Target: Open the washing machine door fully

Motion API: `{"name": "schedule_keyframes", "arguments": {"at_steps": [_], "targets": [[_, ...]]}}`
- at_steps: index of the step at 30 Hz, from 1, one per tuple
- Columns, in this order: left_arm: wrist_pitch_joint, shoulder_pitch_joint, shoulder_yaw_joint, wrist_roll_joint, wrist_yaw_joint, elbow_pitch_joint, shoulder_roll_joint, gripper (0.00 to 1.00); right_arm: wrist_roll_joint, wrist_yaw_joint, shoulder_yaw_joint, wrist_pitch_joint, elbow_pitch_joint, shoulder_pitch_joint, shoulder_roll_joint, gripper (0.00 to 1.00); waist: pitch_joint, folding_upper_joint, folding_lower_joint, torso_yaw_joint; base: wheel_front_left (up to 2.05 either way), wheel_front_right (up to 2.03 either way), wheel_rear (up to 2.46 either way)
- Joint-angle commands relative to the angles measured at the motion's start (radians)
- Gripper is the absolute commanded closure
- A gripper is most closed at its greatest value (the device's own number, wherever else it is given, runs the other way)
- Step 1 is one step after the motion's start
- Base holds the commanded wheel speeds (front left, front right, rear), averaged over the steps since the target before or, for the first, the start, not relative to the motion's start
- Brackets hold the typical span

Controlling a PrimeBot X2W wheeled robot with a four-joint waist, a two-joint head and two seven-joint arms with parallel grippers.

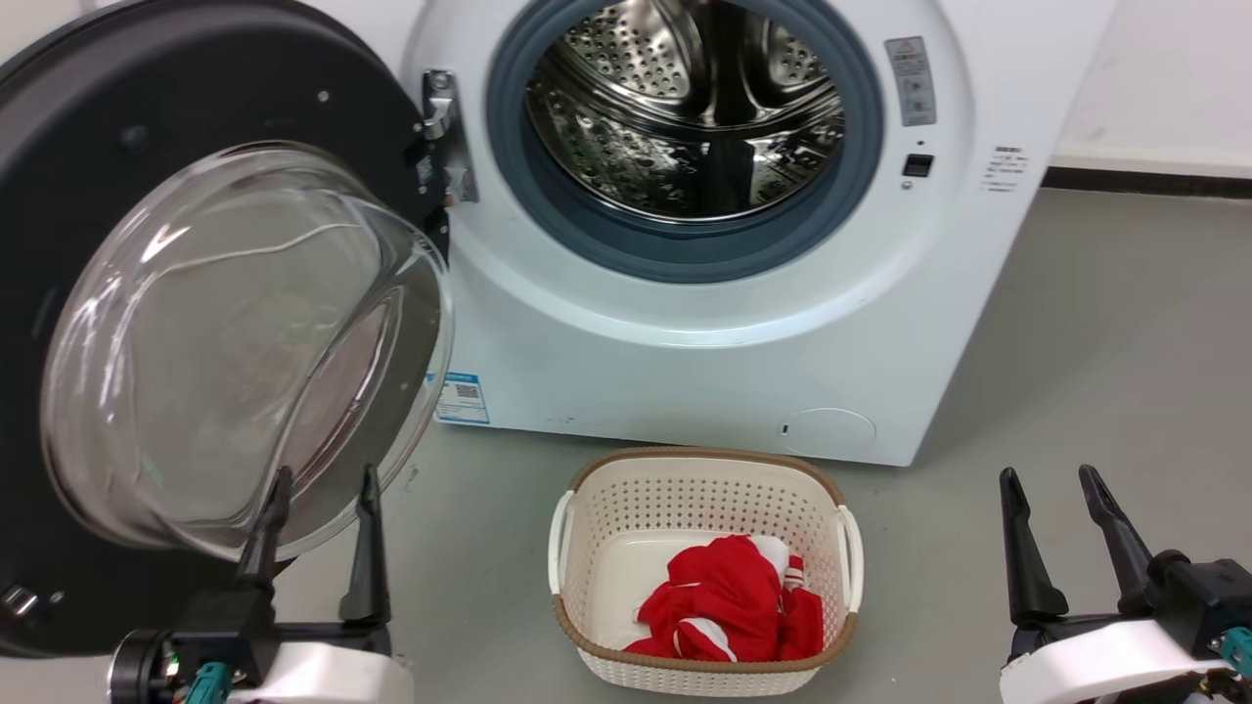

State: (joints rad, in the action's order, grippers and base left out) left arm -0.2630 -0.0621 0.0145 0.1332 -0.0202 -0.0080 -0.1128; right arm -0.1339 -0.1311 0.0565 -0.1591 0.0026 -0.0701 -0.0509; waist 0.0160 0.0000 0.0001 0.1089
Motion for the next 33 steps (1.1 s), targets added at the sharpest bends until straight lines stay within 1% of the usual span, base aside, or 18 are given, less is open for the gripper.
{"name": "schedule_keyframes", "arguments": {"at_steps": [1,7,13,33], "targets": [[-0.002,0.022,-0.008,-0.005,-0.011,0.006,0.009,0.00,0.008,0.001,0.002,-0.005,-0.003,0.009,0.001,0.00,-0.001,0.0000,-0.0001,-0.025,0.00,0.00,0.00],[-0.002,0.057,-0.025,-0.025,-0.031,0.032,0.021,0.00,0.016,0.001,-0.002,-0.002,-0.004,0.008,0.001,0.00,0.001,0.0000,-0.0001,-0.075,0.00,0.00,0.00],[-0.002,0.062,-0.021,-0.034,-0.038,0.055,0.031,0.00,0.018,0.001,0.000,-0.002,-0.004,0.000,0.001,0.00,-0.001,0.0000,-0.0001,-0.104,0.00,0.00,0.00],[-0.002,0.038,-0.008,-0.050,-0.049,0.062,0.049,0.00,0.013,0.001,-0.001,0.004,-0.004,-0.004,0.001,0.00,0.000,0.0000,-0.0001,-0.100,0.00,0.00,0.00]]}}
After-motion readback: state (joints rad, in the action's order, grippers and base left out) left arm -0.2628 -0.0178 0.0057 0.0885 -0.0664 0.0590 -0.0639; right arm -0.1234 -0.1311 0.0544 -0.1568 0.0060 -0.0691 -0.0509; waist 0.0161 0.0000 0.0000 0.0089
